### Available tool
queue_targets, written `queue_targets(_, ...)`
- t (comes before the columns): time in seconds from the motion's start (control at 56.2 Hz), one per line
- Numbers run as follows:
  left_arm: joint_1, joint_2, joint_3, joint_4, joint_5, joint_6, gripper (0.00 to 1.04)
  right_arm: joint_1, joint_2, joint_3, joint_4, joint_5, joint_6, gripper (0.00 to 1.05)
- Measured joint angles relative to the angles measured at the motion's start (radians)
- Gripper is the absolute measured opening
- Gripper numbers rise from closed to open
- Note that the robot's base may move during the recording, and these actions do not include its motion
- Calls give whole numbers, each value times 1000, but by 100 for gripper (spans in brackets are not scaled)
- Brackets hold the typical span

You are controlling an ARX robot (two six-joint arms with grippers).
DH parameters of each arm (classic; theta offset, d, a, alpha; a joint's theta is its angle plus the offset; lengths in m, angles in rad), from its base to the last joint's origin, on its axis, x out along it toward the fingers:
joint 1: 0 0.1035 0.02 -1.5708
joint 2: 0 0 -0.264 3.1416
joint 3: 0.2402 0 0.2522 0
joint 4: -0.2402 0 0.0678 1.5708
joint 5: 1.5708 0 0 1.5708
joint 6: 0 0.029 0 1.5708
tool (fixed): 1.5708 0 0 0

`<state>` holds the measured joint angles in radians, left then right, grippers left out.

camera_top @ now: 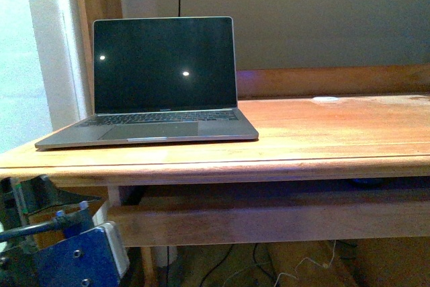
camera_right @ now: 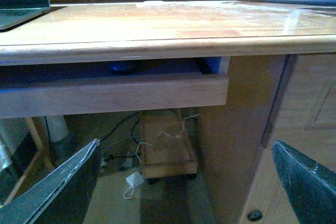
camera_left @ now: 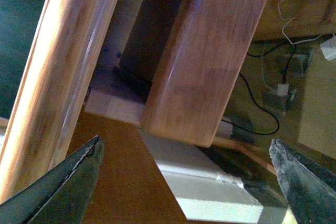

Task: Place mouse

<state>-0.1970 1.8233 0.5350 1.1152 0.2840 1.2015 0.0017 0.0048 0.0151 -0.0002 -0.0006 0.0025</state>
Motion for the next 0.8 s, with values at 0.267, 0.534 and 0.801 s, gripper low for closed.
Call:
queue_targets(0.267,-32,98,126,-24,56,36,97,0,0,0,0,0,0,97)
queue_targets(0.534,-58,168,200,-83,79,62,97,0,0,0,0,0,0,97)
queue_targets(0.801,-71,134,200,-261,23,58,97,0,0,0,0,0,0,97)
